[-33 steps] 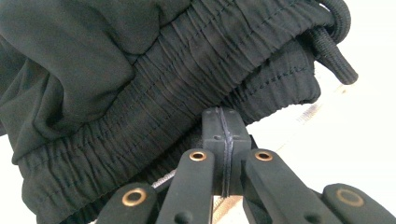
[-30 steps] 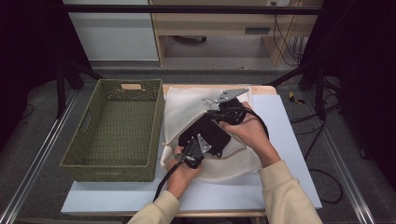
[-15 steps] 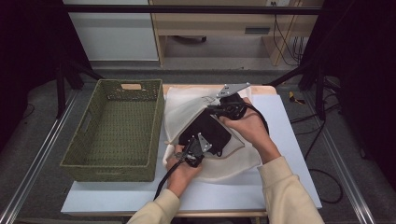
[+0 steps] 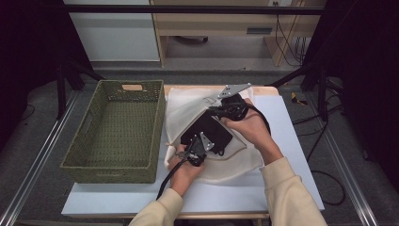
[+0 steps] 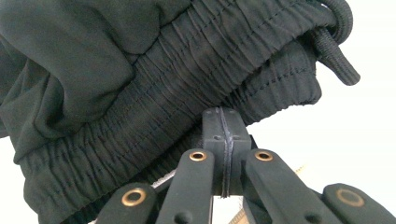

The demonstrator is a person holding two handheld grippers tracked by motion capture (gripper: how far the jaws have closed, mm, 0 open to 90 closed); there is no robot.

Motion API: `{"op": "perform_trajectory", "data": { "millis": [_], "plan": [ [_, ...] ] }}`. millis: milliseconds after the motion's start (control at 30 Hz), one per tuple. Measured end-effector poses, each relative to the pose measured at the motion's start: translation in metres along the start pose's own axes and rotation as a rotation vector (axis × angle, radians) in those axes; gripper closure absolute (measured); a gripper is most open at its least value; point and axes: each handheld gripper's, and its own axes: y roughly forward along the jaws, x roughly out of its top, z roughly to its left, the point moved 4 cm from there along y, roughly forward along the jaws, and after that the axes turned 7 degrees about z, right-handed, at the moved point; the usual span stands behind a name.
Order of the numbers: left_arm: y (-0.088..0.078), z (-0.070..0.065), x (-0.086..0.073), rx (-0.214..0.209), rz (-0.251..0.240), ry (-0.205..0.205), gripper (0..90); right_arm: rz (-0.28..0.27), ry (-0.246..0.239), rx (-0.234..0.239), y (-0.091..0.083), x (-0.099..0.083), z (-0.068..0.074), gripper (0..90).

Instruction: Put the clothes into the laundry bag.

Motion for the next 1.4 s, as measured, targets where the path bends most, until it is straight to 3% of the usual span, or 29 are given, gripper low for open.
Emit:
{"op": "perform_trajectory", "data": {
  "millis": [1400],
  "plan": [
    [0.0093, 0.0042, 0.0086, 0.028, 0.005, -0.006, 90.0, 0.019, -0.002, 0.006, 0.0017, 0.0, 0.002, 87.2]
  ]
}}
